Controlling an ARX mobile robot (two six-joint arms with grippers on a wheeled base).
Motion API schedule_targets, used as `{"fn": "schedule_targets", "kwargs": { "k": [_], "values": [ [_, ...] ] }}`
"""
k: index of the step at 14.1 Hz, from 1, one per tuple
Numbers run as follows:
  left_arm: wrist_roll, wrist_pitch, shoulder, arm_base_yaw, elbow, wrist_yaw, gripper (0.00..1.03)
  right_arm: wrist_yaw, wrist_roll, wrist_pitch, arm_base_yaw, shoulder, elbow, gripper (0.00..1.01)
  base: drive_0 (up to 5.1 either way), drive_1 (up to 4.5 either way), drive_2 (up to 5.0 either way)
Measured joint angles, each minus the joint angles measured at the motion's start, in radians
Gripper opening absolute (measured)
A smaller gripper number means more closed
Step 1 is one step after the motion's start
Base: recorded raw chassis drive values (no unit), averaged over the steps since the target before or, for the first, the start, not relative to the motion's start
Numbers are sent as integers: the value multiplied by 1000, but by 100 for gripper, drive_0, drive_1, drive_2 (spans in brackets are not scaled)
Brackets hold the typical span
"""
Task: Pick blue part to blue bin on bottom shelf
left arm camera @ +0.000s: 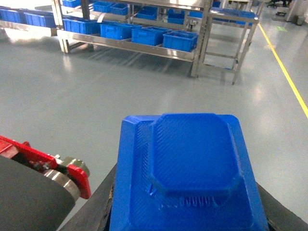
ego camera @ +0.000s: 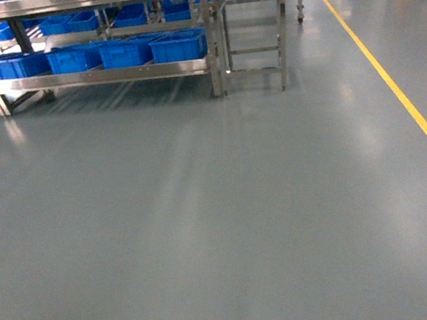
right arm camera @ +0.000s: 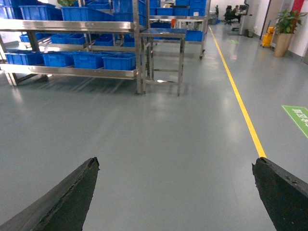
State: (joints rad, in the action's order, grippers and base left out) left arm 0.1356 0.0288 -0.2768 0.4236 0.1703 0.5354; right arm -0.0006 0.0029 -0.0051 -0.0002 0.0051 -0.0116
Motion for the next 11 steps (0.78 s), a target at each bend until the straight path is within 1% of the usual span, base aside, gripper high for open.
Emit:
{"fn": "schedule_targets", "kwargs": {
  "k": [6,11],
  "values": [
    [0,0,0,0,0,0,43,0,0,0,0,0,0,98,-147,-147,-147],
    [0,-1,2,1,0,0,43,0,0,0,0,0,0,98,8,408,-392]
  ]
}}
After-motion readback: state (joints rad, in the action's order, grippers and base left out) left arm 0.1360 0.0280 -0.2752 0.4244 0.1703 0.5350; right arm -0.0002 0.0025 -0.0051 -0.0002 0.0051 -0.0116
